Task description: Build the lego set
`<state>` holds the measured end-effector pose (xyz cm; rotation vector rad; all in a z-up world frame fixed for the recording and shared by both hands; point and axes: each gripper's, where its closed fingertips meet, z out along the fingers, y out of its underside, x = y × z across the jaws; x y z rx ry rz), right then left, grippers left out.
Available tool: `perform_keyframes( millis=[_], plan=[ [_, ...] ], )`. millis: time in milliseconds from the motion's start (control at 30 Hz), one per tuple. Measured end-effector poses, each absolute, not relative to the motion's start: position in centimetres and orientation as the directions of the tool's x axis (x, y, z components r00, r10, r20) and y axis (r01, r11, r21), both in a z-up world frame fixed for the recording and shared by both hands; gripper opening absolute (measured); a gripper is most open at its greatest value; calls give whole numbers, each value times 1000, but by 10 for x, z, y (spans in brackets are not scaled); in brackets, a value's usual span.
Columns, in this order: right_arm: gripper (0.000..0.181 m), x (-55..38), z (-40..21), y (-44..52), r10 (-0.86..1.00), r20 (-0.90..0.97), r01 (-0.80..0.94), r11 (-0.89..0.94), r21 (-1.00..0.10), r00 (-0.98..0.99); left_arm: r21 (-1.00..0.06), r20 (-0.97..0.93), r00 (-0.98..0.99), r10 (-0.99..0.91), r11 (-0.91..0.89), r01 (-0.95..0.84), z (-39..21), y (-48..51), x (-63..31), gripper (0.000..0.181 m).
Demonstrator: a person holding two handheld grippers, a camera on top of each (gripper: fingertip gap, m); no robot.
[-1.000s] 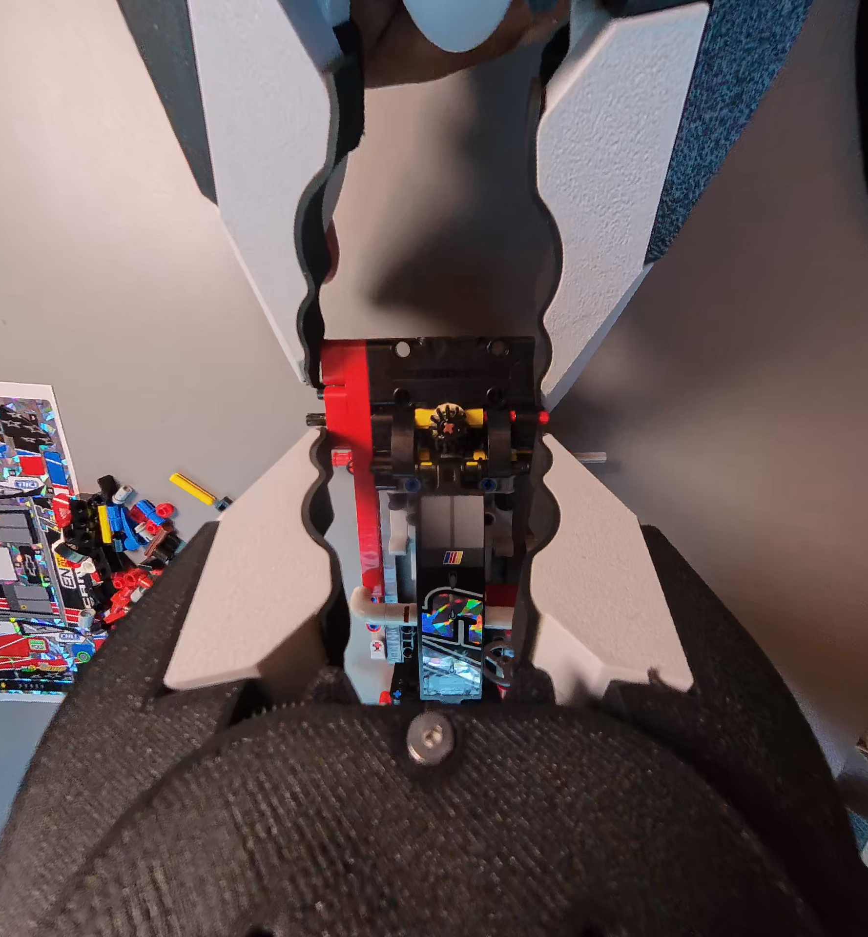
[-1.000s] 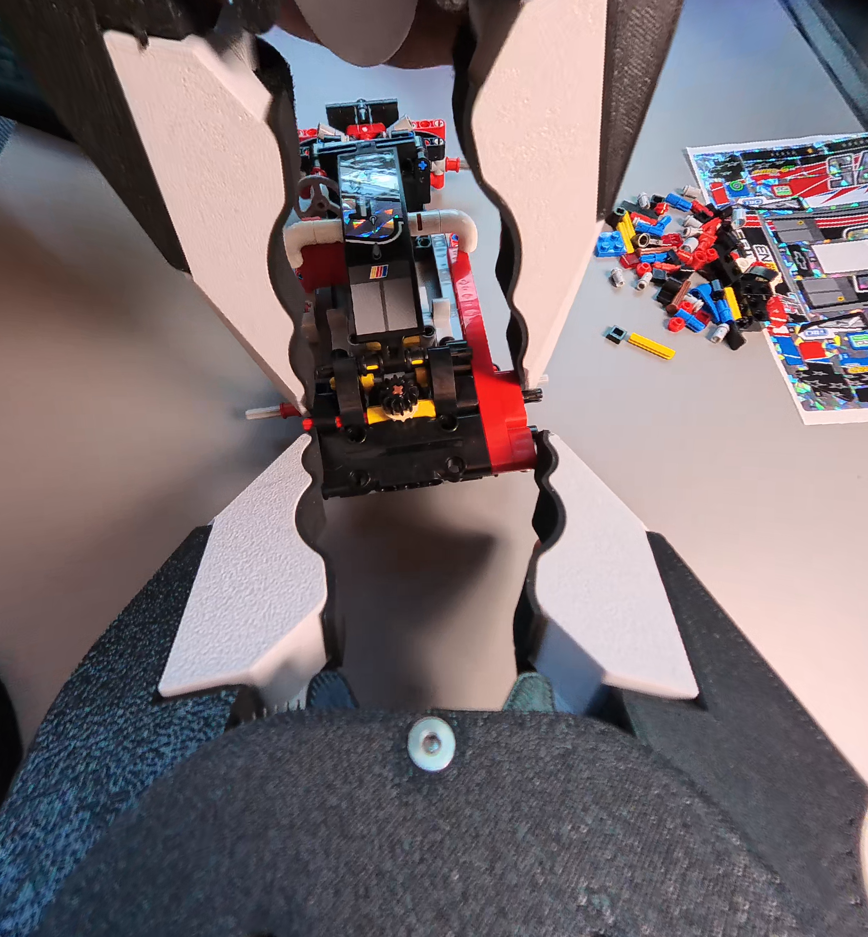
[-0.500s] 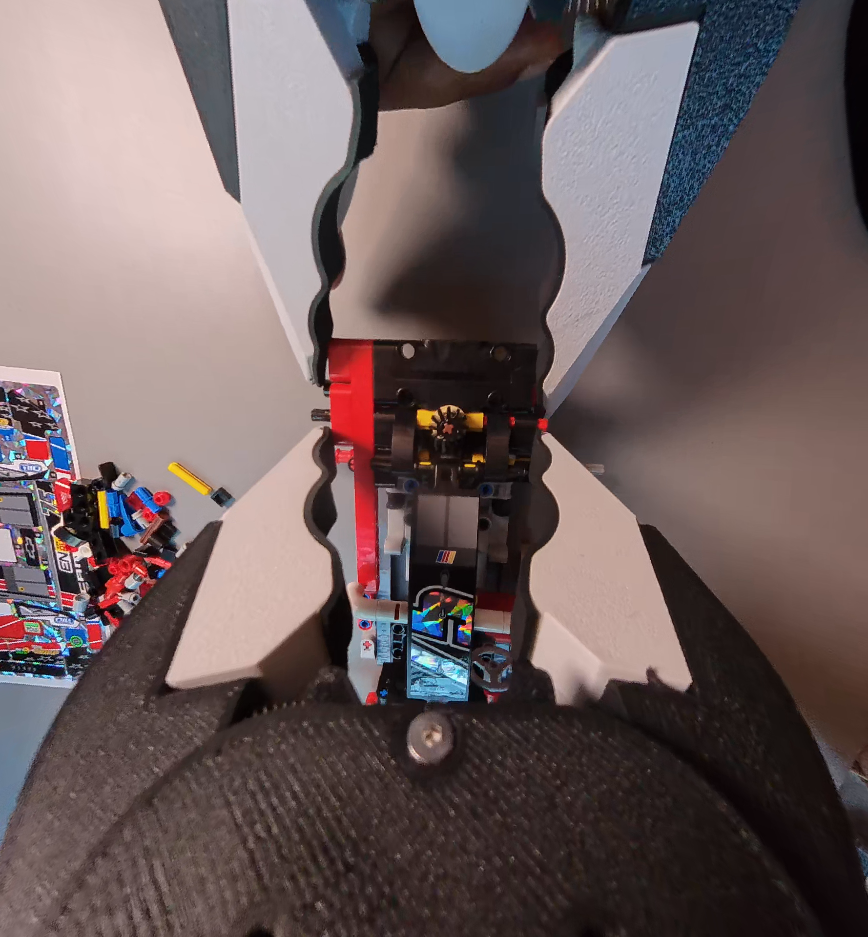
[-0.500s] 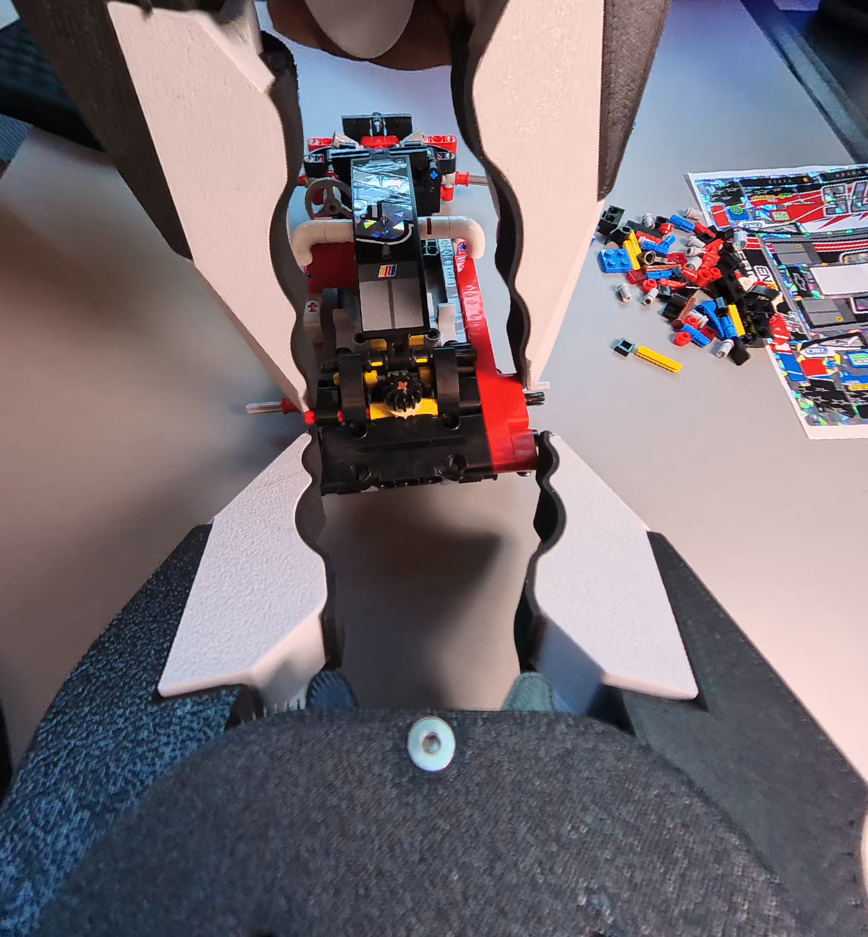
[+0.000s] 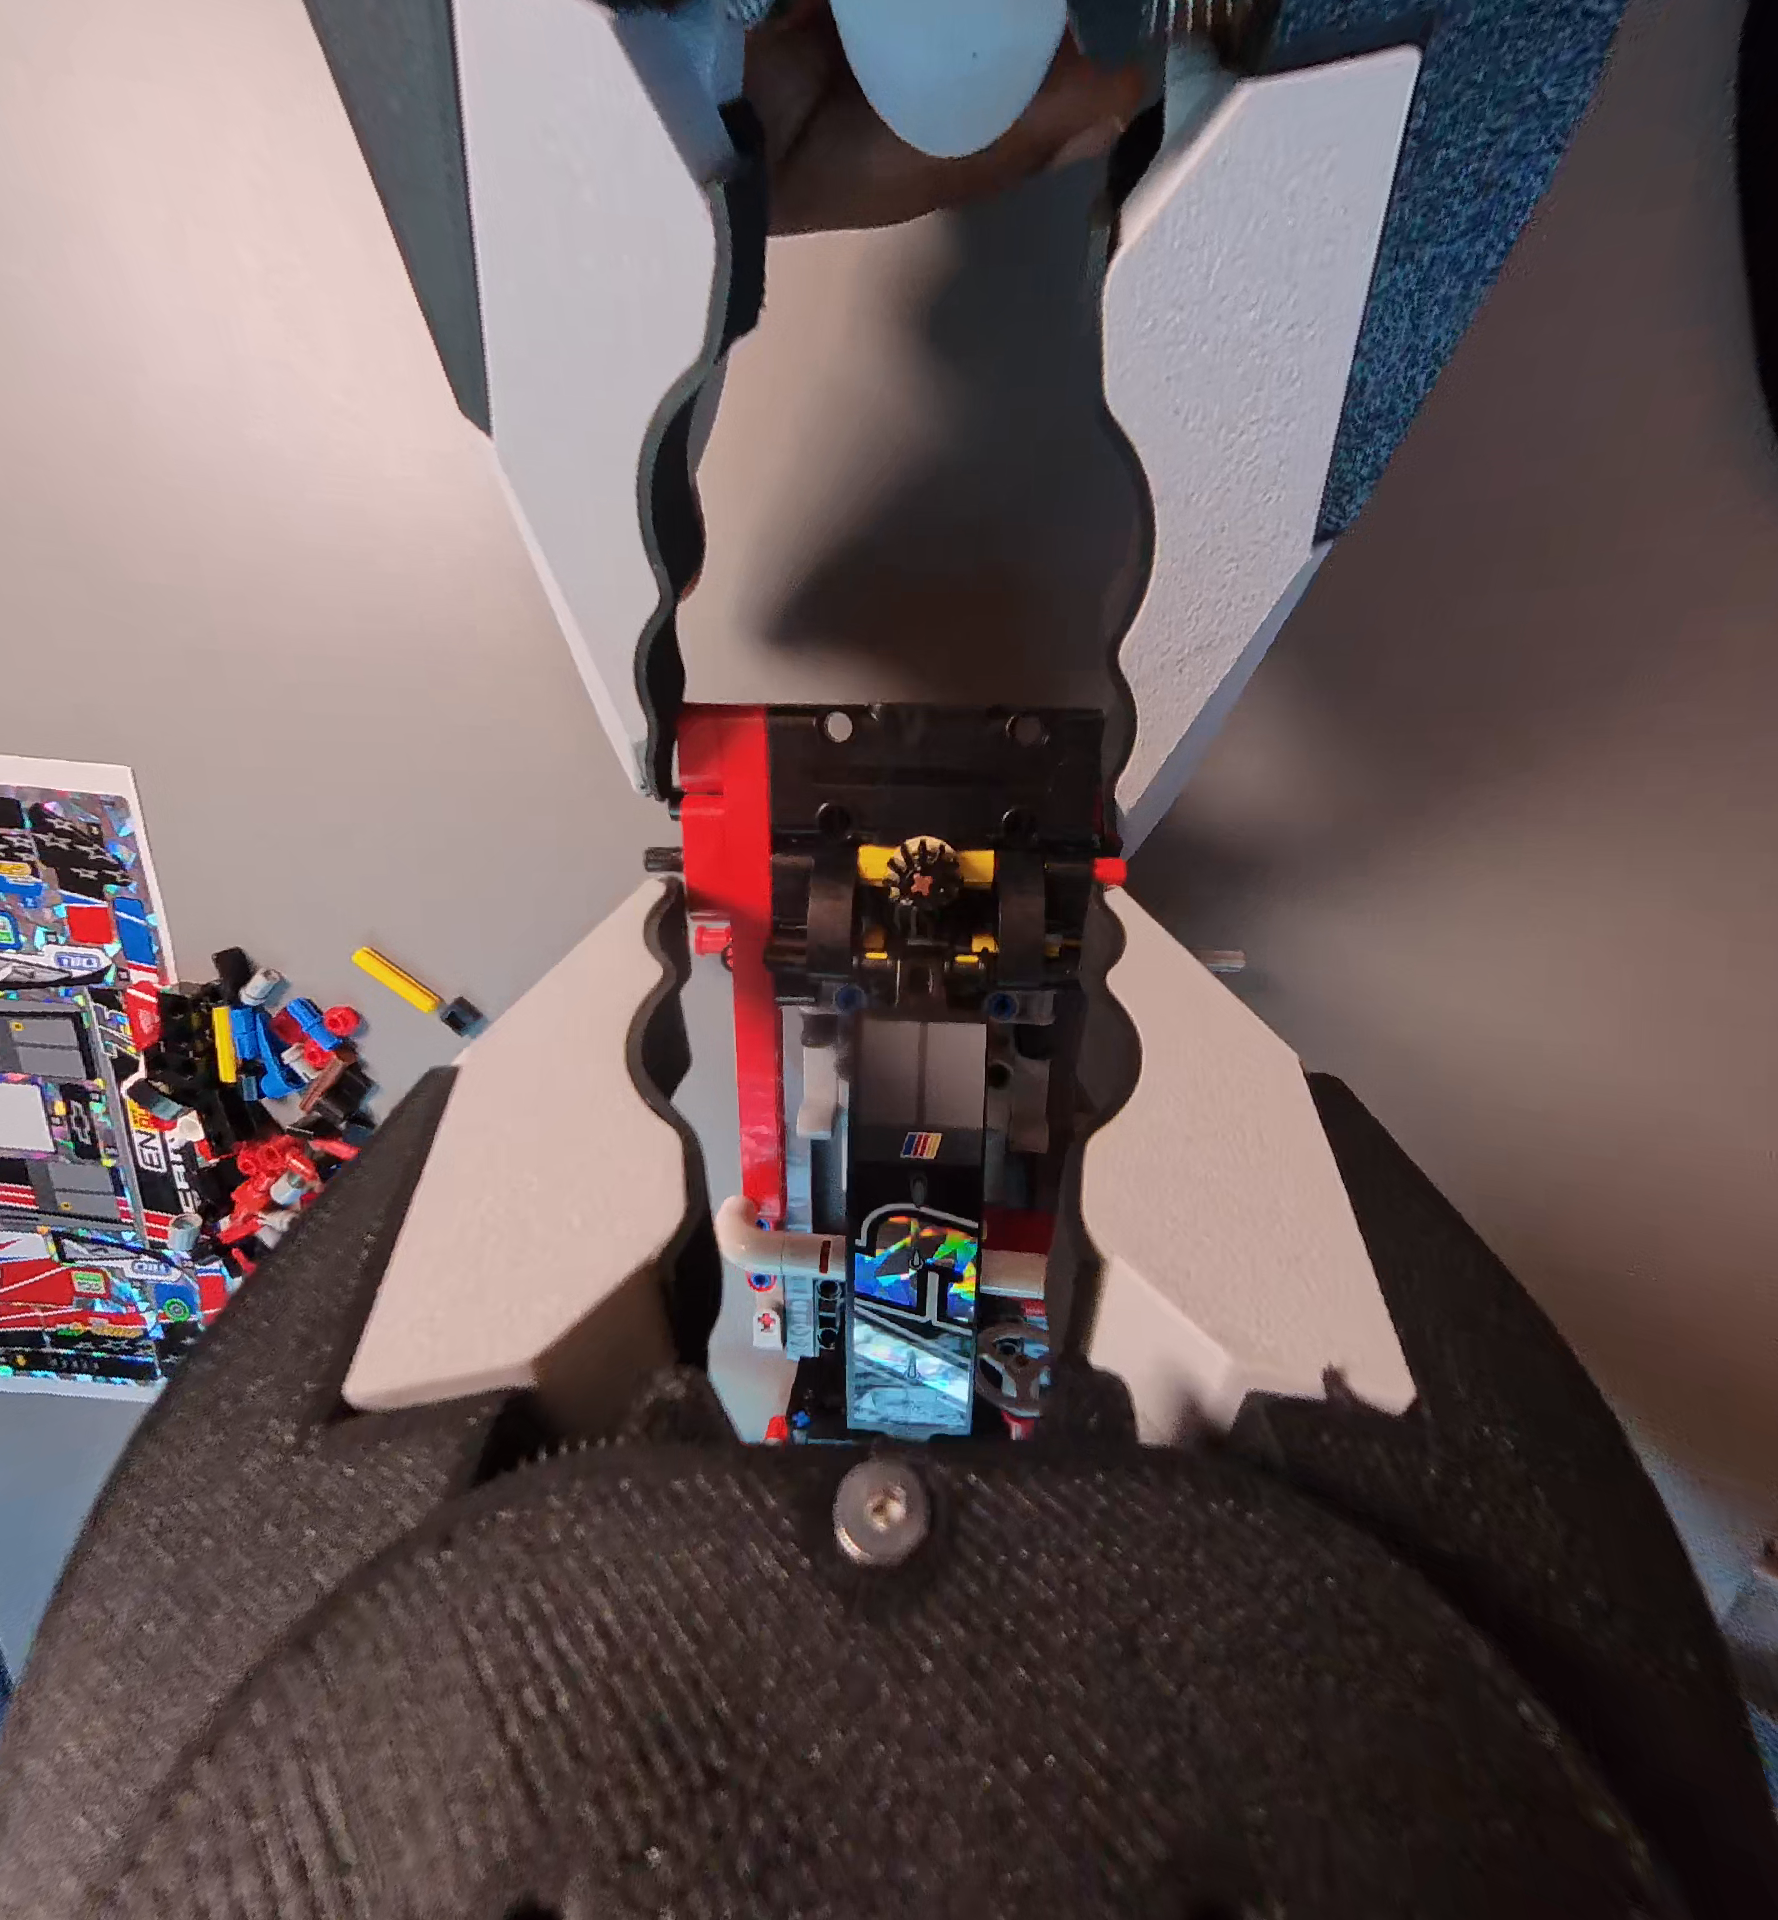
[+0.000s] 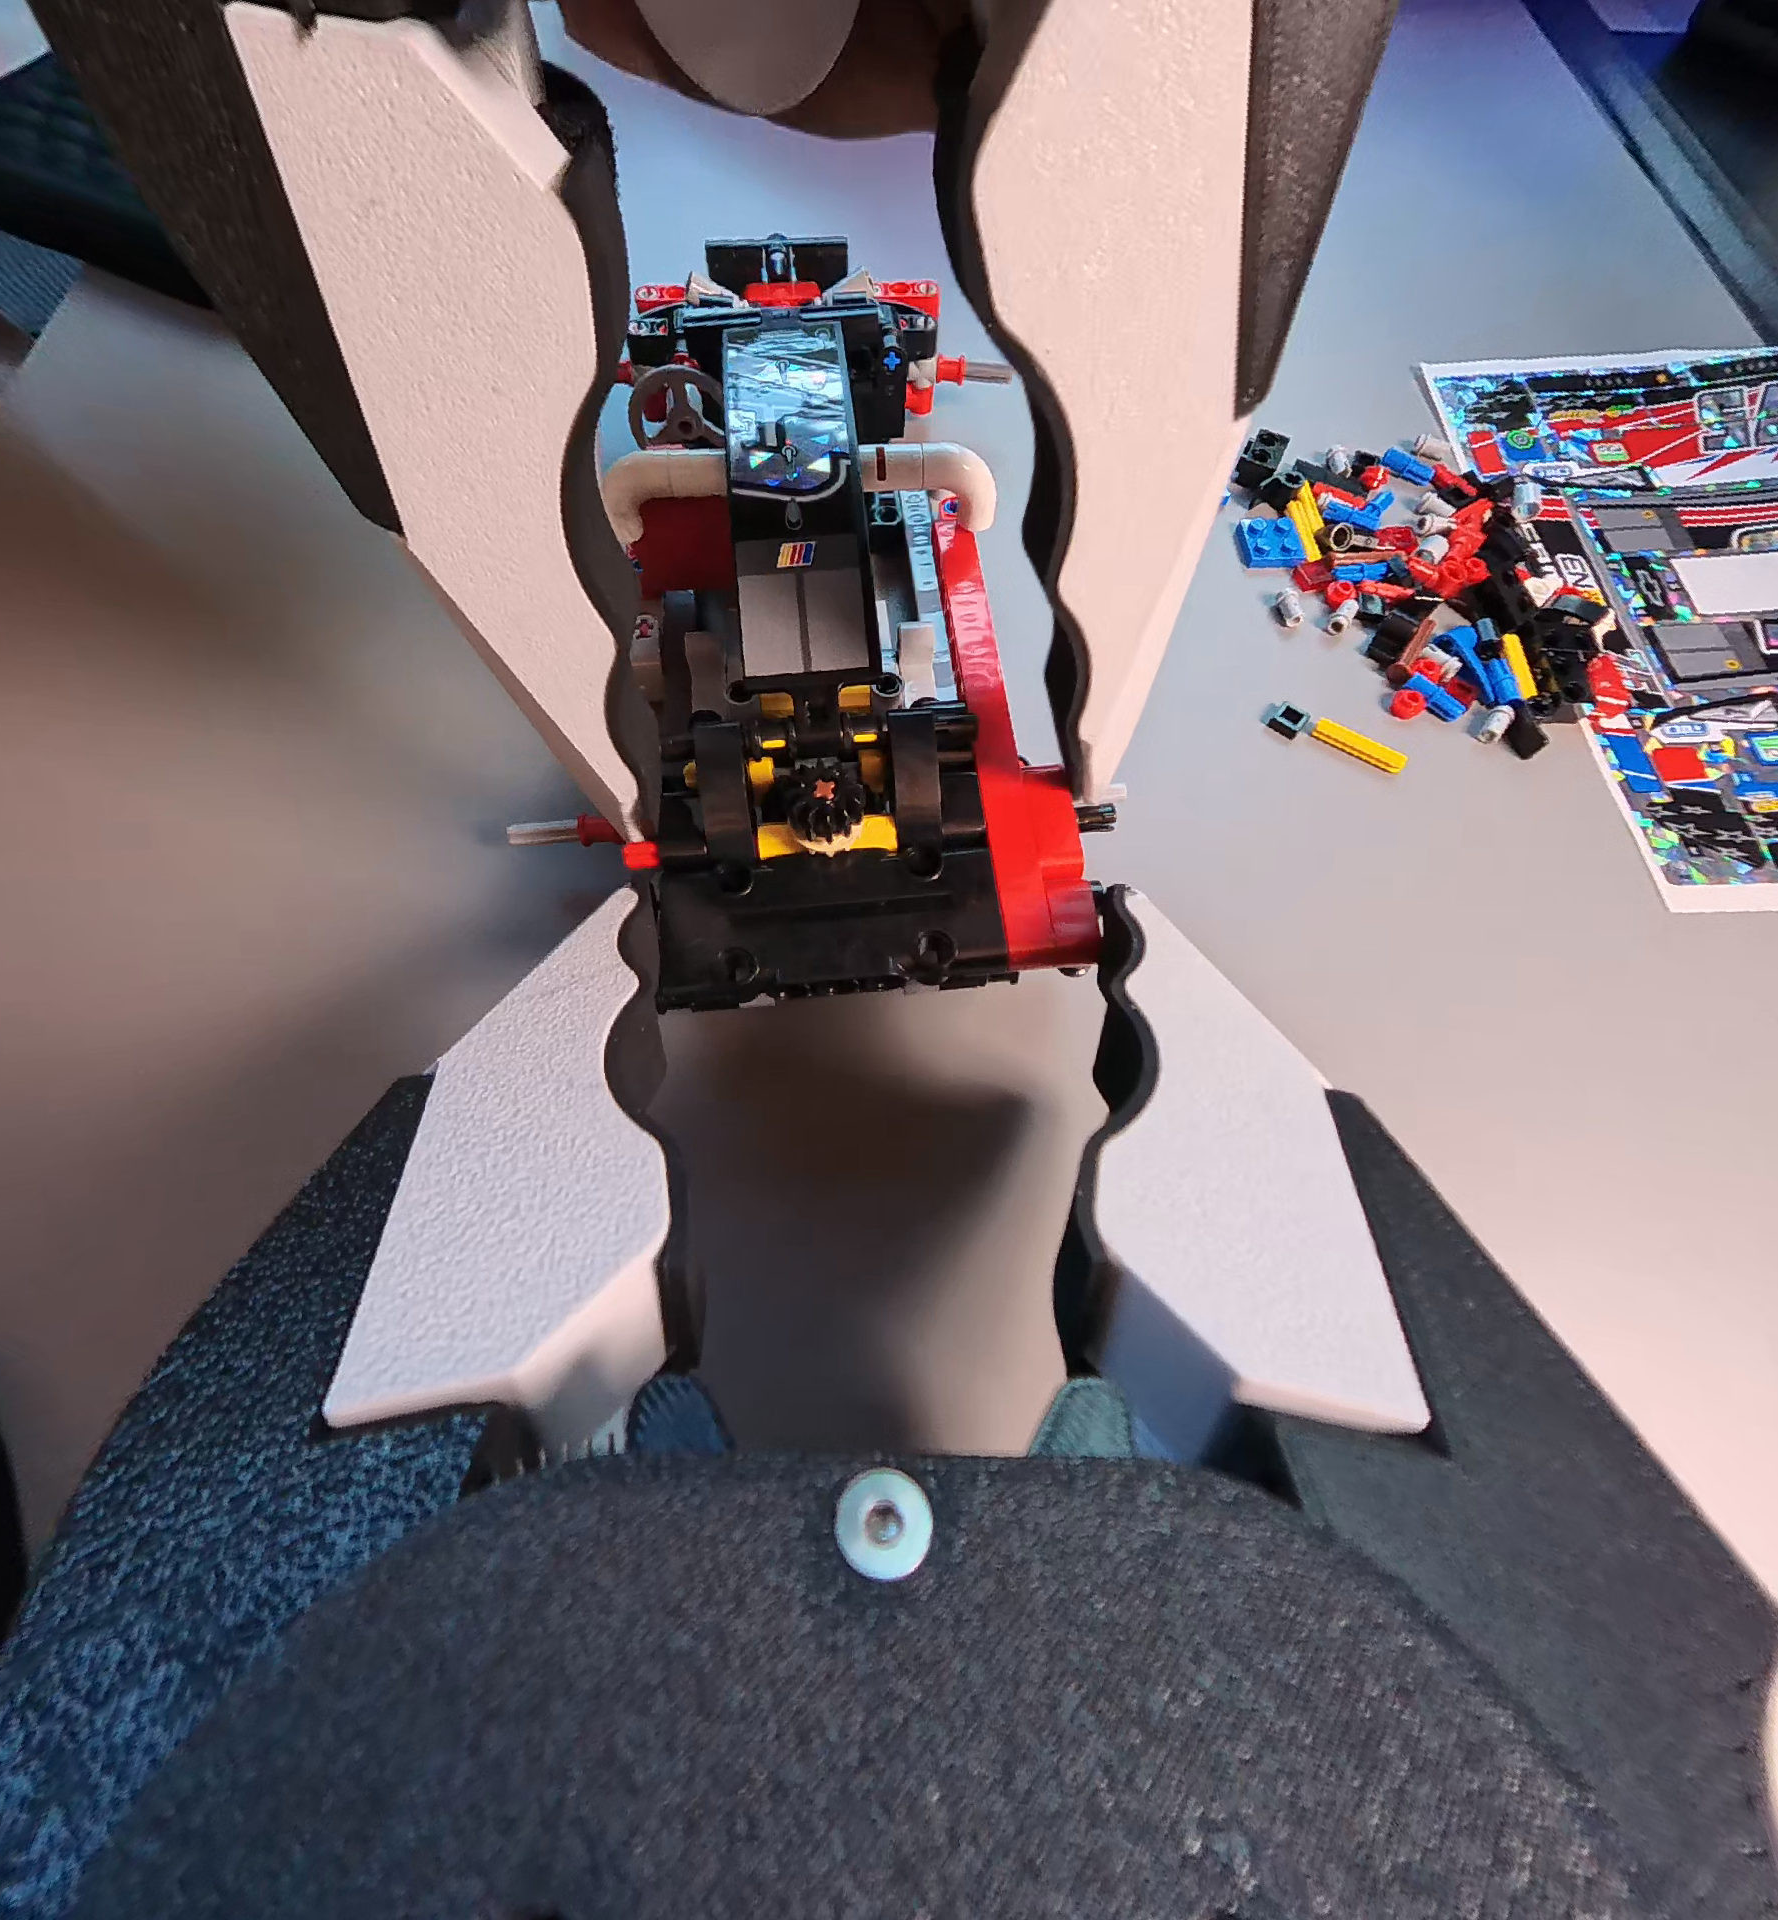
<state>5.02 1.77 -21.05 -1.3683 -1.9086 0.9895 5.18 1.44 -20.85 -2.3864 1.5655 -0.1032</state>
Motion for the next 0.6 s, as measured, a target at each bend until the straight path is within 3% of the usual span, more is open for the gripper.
perform_keyframes(
  millis=[133, 367, 467, 600],
  plan=[
    [83, 50, -210, 17, 951, 48, 513, 207, -833, -305, -416, -77, 405, -911, -340, -843, -186, 8, 56, 97],
    [91, 58, -204, 20, 949, 62, 515, 222, -828, -308, -834, -81, 606, -792, -279, -476, -110, -9, 6, 91],
    [92, 68, -199, 27, 960, 67, 526, 207, -825, -274, -906, -21, 713, -701, -288, -310, -112, -23, -43, 90],
    [89, 79, -200, 24, 978, 55, 535, 157, -830, -201, -895, 52, 769, -637, -371, -247, -151, -48, -91, 97]
  ],
)
